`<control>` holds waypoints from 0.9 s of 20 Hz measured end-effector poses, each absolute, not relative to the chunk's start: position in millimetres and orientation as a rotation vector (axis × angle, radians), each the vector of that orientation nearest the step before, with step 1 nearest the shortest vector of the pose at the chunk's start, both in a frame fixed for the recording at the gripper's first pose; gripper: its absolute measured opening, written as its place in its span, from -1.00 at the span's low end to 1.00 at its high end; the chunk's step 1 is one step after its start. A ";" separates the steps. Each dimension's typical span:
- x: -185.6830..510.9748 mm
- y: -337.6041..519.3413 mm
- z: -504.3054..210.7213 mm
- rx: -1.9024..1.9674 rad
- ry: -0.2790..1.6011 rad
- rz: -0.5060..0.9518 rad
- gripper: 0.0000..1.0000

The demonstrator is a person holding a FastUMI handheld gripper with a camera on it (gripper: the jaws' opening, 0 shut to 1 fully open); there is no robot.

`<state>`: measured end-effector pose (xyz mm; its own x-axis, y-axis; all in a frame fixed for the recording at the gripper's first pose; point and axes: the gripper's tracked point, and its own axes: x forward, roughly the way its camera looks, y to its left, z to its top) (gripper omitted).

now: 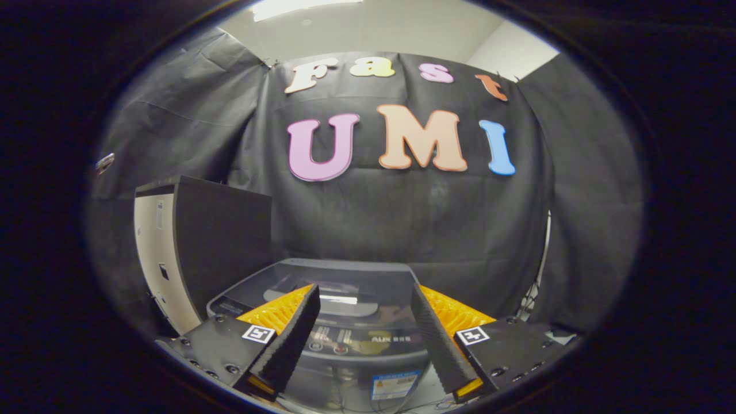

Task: Put the clothes into the washing machine and then close the washing machine lid.

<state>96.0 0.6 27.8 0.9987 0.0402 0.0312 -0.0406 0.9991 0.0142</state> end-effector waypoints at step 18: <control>66.8 -12.5 -42.8 -0.006 0.133 -0.004 0.97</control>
<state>66.8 -12.5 -42.8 0.9911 -0.0041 -0.1329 0.0033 1.0000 -0.0065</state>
